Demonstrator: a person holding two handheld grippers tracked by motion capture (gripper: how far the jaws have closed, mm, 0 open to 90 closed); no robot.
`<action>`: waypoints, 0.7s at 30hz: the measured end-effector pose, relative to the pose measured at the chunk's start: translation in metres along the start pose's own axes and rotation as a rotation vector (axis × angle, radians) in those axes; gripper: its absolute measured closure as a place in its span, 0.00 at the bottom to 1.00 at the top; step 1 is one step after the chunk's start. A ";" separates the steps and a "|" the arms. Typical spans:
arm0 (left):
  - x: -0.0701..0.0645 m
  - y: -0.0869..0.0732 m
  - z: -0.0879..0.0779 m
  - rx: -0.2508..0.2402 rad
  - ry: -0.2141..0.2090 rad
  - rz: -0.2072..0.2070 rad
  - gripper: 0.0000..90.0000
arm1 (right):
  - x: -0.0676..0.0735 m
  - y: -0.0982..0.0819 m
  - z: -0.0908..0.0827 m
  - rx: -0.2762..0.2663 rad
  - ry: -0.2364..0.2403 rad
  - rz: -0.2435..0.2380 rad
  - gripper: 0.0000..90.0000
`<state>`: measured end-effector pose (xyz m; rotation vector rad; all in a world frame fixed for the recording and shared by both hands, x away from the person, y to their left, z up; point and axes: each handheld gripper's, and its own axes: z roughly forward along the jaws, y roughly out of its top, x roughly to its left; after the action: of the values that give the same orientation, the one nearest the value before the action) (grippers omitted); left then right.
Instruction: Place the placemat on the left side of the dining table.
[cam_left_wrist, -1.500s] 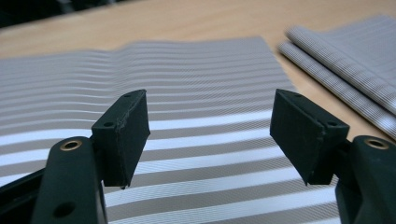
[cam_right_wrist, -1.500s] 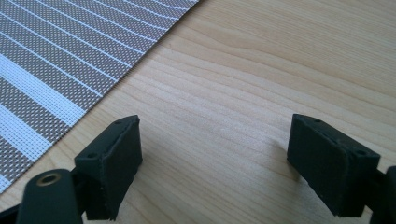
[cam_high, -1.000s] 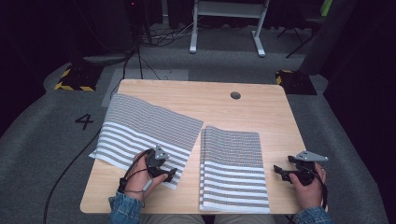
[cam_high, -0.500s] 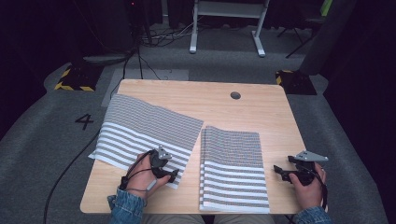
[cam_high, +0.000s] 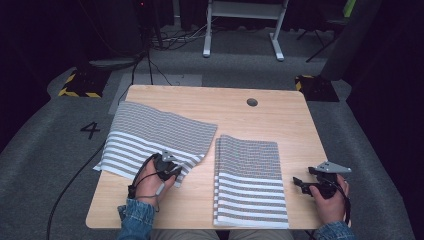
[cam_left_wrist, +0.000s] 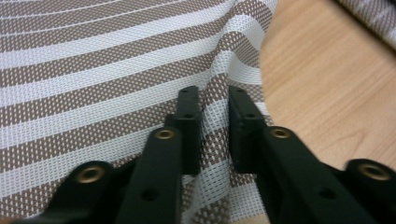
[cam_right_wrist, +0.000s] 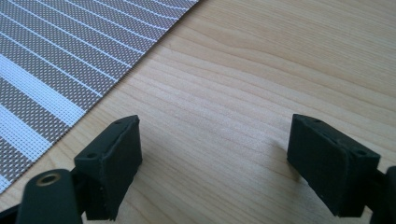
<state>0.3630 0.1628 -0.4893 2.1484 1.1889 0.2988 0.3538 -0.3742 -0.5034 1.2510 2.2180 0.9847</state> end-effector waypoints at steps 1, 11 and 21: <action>0.002 -0.001 -0.001 -0.010 -0.004 -0.010 0.89 | 0.000 0.000 0.000 0.000 0.000 0.000 0.20; 0.000 0.004 -0.025 -0.234 -0.029 -0.008 0.96 | 0.000 0.000 0.000 0.001 0.002 -0.002 0.20; -0.030 0.005 -0.056 -0.296 -0.172 0.141 0.96 | 0.000 0.000 0.000 0.002 0.003 -0.001 0.20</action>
<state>0.3224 0.1601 -0.4403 1.9565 0.8415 0.3229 0.3541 -0.3746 -0.5033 1.2497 2.2217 0.9850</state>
